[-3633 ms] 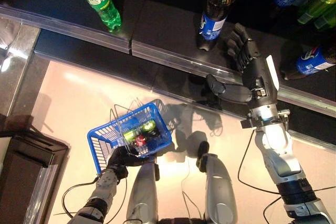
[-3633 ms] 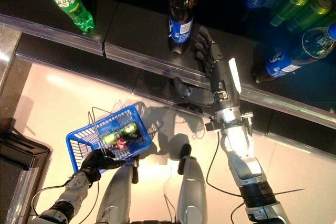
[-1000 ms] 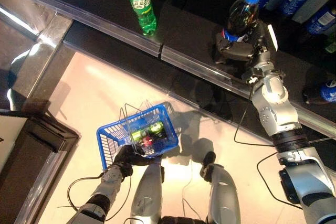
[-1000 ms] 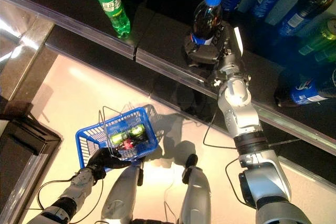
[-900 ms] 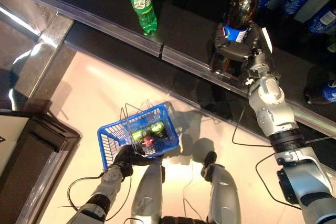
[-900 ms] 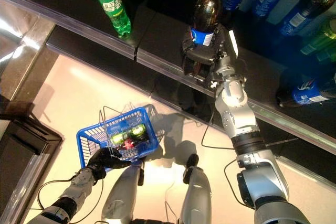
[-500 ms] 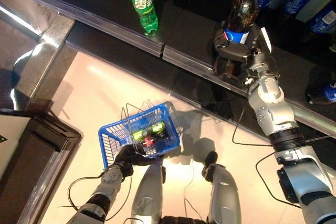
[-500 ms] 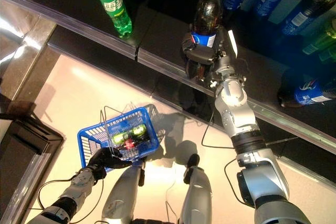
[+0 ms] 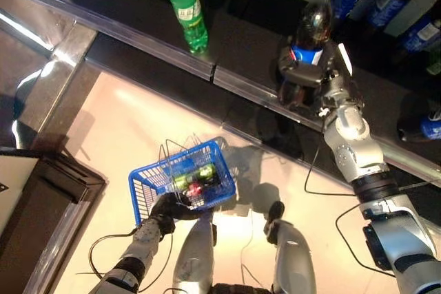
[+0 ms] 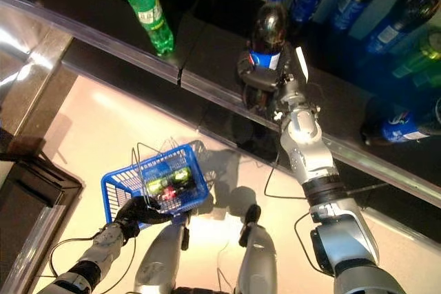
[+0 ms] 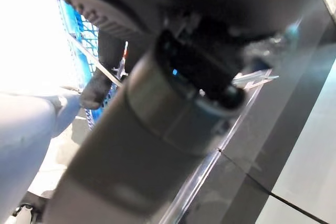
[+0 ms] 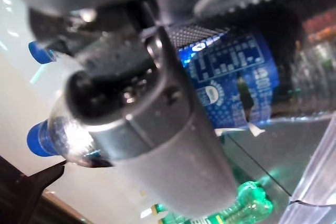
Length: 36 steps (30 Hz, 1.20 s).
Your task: Pick up the drink and place into the basket.
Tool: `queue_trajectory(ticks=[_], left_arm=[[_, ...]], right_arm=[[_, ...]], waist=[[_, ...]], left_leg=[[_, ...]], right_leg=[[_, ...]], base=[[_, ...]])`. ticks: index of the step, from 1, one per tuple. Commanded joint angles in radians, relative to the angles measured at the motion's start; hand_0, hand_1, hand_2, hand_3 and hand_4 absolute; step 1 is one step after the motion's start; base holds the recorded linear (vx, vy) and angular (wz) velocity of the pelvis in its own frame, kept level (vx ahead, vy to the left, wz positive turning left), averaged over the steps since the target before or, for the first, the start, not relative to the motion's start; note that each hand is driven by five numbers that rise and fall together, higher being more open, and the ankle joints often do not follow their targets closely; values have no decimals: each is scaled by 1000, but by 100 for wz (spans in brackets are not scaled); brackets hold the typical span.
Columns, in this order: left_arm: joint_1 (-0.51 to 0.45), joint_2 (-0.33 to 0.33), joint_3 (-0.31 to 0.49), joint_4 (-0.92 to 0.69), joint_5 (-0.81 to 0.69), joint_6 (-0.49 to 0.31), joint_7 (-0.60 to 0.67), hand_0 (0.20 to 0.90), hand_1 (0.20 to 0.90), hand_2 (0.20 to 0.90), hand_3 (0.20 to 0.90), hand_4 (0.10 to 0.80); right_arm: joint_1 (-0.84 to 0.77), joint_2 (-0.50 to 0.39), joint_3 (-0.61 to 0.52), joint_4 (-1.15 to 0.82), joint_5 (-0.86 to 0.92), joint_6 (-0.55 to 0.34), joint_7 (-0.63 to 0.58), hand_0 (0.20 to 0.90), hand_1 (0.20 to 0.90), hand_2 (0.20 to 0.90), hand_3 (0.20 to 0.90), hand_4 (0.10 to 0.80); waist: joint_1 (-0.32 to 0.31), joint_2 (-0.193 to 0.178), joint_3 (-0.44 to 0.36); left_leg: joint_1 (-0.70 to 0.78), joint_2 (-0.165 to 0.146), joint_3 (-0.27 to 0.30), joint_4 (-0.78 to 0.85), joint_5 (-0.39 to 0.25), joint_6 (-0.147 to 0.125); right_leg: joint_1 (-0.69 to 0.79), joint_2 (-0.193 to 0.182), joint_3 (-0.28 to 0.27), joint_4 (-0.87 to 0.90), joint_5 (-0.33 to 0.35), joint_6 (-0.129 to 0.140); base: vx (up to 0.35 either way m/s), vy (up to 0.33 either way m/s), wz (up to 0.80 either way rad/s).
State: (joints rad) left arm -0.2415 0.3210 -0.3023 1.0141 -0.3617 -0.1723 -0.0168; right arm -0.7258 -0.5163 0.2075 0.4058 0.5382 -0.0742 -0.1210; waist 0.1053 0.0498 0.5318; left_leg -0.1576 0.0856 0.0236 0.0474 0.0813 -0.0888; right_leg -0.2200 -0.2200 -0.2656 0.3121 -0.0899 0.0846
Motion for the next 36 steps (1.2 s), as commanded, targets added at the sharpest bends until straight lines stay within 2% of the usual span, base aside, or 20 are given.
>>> queue_trajectory(ticks=[1, 5, 11, 16, 20, 25, 30, 36], left_arm=[[115, 66, 0, -67, 0, -96, -34, 300, 300, 300, 200, 100], [141, 68, 26, -60, 27, -86, -33, 300, 300, 300, 200, 100], [168, 72, 77, -49, 56, -57, -34, 300, 300, 300, 200, 100], [176, 72, 114, -58, 46, -68, -28, 300, 300, 300, 200, 100], [180, 74, 173, -115, -14, -73, -54, 300, 300, 300, 200, 100], [210, 66, 228, -290, -128, -93, -112, 300, 300, 300, 200, 100], [214, 85, 245, -445, -205, -90, -156, 300, 300, 300, 200, 100], [214, 97, 255, -714, -325, -85, -266, 300, 300, 300, 200, 100]], right_arm=[[-64, -47, -24, -158, -14, -138, 26, 300, 300, 300, 200, 100], [7, -32, -35, -166, -7, -143, 27, 300, 300, 300, 200, 100], [107, -8, -45, -185, 7, -145, 24, 300, 300, 300, 200, 100], [137, 7, -43, -215, -2, -150, 32, 300, 300, 300, 200, 100], [180, 34, -54, -269, -20, -143, 39, 300, 300, 300, 200, 100], [259, 60, -75, -342, -56, -158, 84, 300, 300, 300, 200, 100], [287, 64, -85, -387, -35, -150, 108, 300, 300, 300, 200, 100], [311, 92, -69, -444, -31, -155, 130, 300, 300, 300, 200, 100]], waist=[[15, -17, -164], [17, -31, -239], [21, -49, -371], [27, -54, -414], [32, -58, -441], [51, -63, -461], [68, -69, -468], [111, -81, -471]], left_leg=[[64, 4, 43, -41, -28, -10], [129, 10, 59, -115, -5, -16], [183, 20, 71, -135, -21, -19], [203, 17, 74, -135, -29, -19], [218, 21, 80, -135, -37, -17], [231, 28, 80, -135, -39, -16], [237, 31, 68, -135, -39, -17], [241, 27, 32, -135, -39, -10]], right_leg=[[128, -47, 20, -280, 178, 61], [190, -36, 4, -338, 198, 71], [273, -24, -22, -390, 206, 82], [281, -23, -19, -399, 206, 87], [301, -25, -28, -399, 202, 88], [323, -31, -57, -399, 197, 87], [341, -36, -83, -399, 194, 89], [371, -43, -127, -399, 188, 92]], base=[[80, -17, -4], [117, -37, 5], [129, -43, 27], [59, -19, 11], [69, -19, 1], [47, -16, 2], [28, -16, 9], [24, -12, 28]])
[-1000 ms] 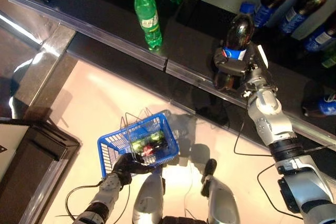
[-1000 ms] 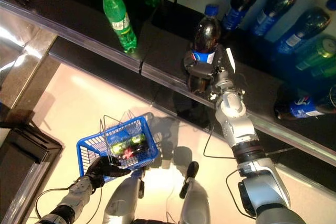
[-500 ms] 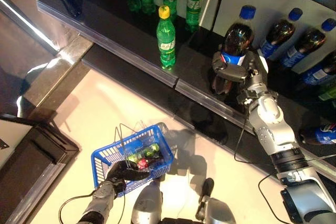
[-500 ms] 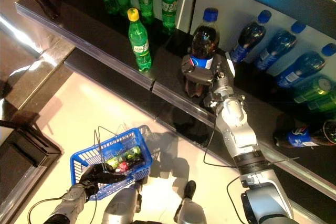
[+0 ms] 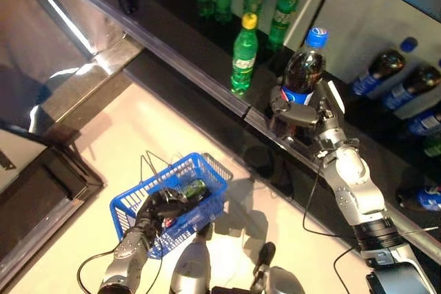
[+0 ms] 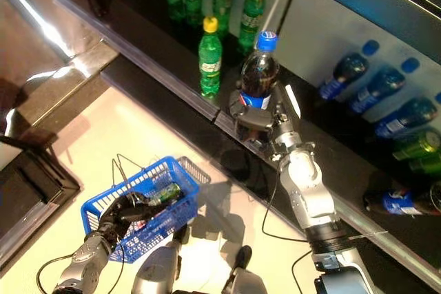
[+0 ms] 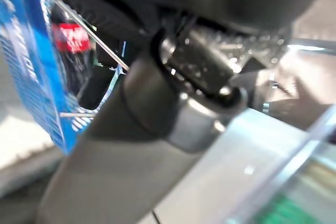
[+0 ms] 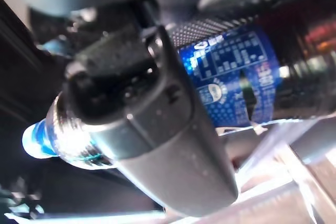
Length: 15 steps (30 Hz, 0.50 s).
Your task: Pick up the drink and place into the basket.
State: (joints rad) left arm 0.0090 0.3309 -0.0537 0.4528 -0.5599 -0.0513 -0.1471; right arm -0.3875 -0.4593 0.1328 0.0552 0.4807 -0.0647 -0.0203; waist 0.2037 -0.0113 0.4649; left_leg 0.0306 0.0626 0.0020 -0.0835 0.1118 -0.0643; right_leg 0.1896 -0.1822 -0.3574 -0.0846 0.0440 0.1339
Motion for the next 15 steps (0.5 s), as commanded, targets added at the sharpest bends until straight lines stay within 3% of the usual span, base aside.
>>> queue_trajectory(ticks=[1, 8, 15], left_arm=[[-38, 87, 4, -174, -133, -203, -142, 300, 300, 300, 200, 100], [-56, 125, -17, -431, -226, -165, -196, 300, 300, 300, 200, 100], [-83, 169, -40, -588, -291, -135, -258, 300, 300, 300, 200, 100]], right_arm=[[-26, 37, 8, -97, 27, -163, 32, 300, 300, 300, 200, 100], [-14, 33, 54, -131, 28, -151, 35, 300, 300, 300, 200, 100], [-17, 24, 85, -148, 16, -134, 24, 300, 300, 300, 200, 100]], waist=[[16, -21, -405], [53, -29, -408], [79, -37, -408]], left_leg=[[53, 49, 50, -4, -70, -34], [56, 42, 12, -4, -71, -25], [54, 34, -18, -4, -73, -24]], right_leg=[[-37, -81, -39, -1, 54, 43], [-18, -83, -70, 7, 49, 46], [-7, -84, -96, 13, 46, 48]], base=[[25, -16, 11], [35, 0, 20], [30, 7, 26]])
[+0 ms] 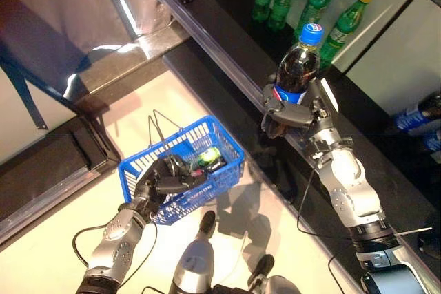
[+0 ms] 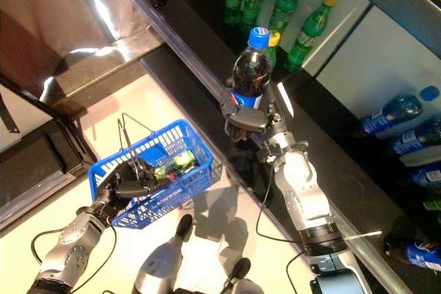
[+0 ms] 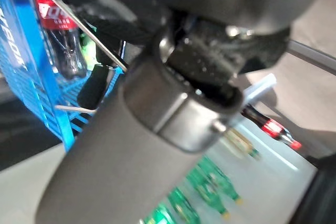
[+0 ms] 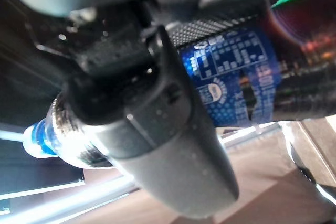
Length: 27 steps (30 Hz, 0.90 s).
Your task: Pick up the drink and place into the basket.
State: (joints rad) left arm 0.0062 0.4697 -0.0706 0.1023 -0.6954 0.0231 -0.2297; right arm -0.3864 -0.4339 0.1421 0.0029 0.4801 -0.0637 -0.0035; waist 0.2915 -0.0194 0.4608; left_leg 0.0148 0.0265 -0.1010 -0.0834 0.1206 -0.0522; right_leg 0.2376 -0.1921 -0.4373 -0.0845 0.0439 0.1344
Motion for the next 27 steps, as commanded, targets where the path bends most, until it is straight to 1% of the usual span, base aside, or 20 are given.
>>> queue_trajectory(ticks=[1, 2, 3, 4, 9, 13, 21, 27], left_arm=[[-84, 31, -26, -249, -155, -208, -185, 300, 300, 300, 200, 100], [-84, 31, -26, -249, -155, -208, -185, 300, 300, 300, 200, 100], [-102, 49, -38, -308, -158, -198, -220, 300, 300, 300, 200, 100], [-115, 60, -47, -330, -163, -197, -222, 300, 300, 300, 200, 100], [-158, 80, -66, -396, -181, -196, -261, 300, 300, 300, 200, 100], [-192, 91, -86, -441, -181, -195, -297, 300, 300, 300, 200, 100], [-217, 94, -101, -489, -211, -184, -367, 300, 300, 300, 200, 100], [-244, 83, -121, -524, -230, -180, -401, 300, 300, 300, 200, 100]], right_arm=[[-19, -1, 80, -93, 14, -134, 6, 300, 300, 300, 200, 100], [-19, -1, 80, -93, 14, -134, 6, 300, 300, 300, 200, 100], [-21, -5, 96, -90, 13, -122, 3, 300, 300, 300, 200, 100], [-24, -5, 106, -89, 11, -118, -1, 300, 300, 300, 200, 100], [-27, 2, 140, -80, 5, -101, 8, 300, 300, 300, 200, 100], [-46, 16, 185, -61, -17, -84, 6, 300, 300, 300, 200, 100], [-78, 27, 233, -36, -27, -42, -6, 300, 300, 300, 200, 100], [-98, 72, 289, 21, -44, -33, -3, 300, 300, 300, 200, 100]], waist=[[-6, -30, -404], [-6, -30, -404], [4, -32, -406], [7, -33, -408], [18, -35, -417], [26, -36, -424], [35, -38, -427], [47, -41, -431]], left_leg=[[70, 70, 84, -4, -82, -36], [70, 70, 84, -4, -82, -36], [70, 67, 75, -4, -83, -35], [70, 65, 73, -4, -83, -35], [71, 58, 62, -4, -87, -32], [71, 50, 51, -4, -90, -29], [70, 48, 46, -4, -90, -27], [71, 46, 47, -4, -91, -25]], right_leg=[[-54, -74, -19, 13, 46, 48], [-54, -74, -19, 13, 46, 48], [-50, -75, -29, 15, 46, 49], [-48, -76, -32, 16, 46, 49], [-46, -81, -45, 24, 44, 51], [-47, -80, -44, 26, 43, 53], [-49, -77, -37, 30, 38, 52], [-48, -82, -41, 34, 39, 52]], base=[[7, 4, 12], [18, 10, 19], [21, 13, 21], [26, 17, 29], [25, 14, 14], [20, 18, 6], [9, 20, 5], [0, 8, 6]])
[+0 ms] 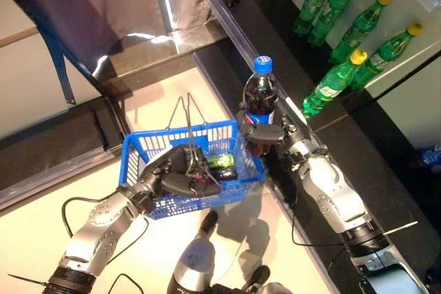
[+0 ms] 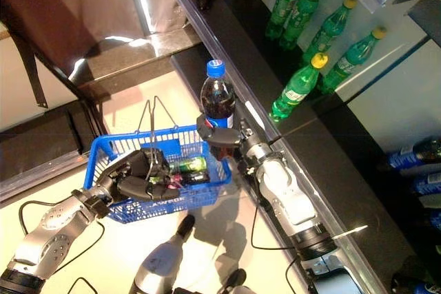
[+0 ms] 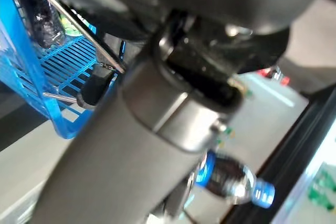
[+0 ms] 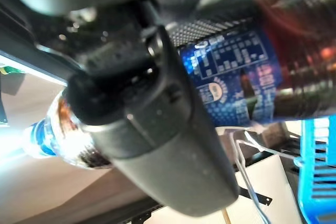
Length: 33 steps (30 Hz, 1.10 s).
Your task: Pick up the drink and place into the basket.
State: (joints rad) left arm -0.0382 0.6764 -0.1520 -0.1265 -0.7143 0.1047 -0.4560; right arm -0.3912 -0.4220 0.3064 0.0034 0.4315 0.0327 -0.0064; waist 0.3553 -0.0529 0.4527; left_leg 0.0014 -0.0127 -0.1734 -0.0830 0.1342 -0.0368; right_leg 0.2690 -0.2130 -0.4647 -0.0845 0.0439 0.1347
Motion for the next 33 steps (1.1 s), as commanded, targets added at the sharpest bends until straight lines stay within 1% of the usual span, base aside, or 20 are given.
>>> queue_trajectory(ticks=[1, 7, 15, 17, 26, 33], left_arm=[[-200, -125, -41, -299, -212, -261, -177, 300, 300, 300, 200, 100], [-218, -136, -64, -339, -222, -277, -205, 300, 300, 300, 200, 100], [-250, -140, -93, -381, -240, -288, -220, 300, 300, 300, 200, 100], [-258, -139, -99, -391, -244, -292, -227, 300, 300, 300, 200, 100], [-286, -136, -117, -420, -252, -303, -224, 300, 300, 300, 200, 100], [-285, -132, -114, -435, -259, -296, -238, 300, 300, 300, 200, 100]], right_arm=[[-93, 63, 129, 23, 1, -124, 0, 300, 300, 300, 200, 100], [-92, 95, 193, 91, -27, -84, -14, 300, 300, 300, 200, 100], [-75, 133, 247, 233, -50, -71, -19, 300, 300, 300, 200, 100], [-79, 146, 259, 267, -56, -55, -26, 300, 300, 300, 200, 100], [-88, 170, 289, 408, -92, 6, -30, 300, 300, 300, 200, 100], [-99, 180, 303, 456, -133, 36, -30, 300, 300, 300, 200, 100]], waist=[[-15, -7, -423], [-8, -9, -428], [-1, -14, -430], [2, -16, -430], [8, -21, -435], [14, -30, -434]], left_leg=[[85, 85, 119, -4, -104, -41], [81, 81, 118, -4, -102, -37], [75, 83, 118, -4, -100, -37], [72, 83, 118, -4, -99, -38], [71, 85, 122, -4, -98, -39], [70, 84, 122, -4, -98, -39]], right_leg=[[-79, -62, -14, 35, 40, 52], [-83, -61, -11, 37, 38, 51], [-85, -58, -11, 36, 34, 52], [-85, -56, -11, 35, 35, 51], [-84, -54, -16, 35, 34, 51], [-84, -49, -15, 34, 33, 48]], base=[[0, 0, 0], [0, 0, 0], [0, 0, 0], [0, 0, 0], [0, 0, 0], [0, 0, 0]])
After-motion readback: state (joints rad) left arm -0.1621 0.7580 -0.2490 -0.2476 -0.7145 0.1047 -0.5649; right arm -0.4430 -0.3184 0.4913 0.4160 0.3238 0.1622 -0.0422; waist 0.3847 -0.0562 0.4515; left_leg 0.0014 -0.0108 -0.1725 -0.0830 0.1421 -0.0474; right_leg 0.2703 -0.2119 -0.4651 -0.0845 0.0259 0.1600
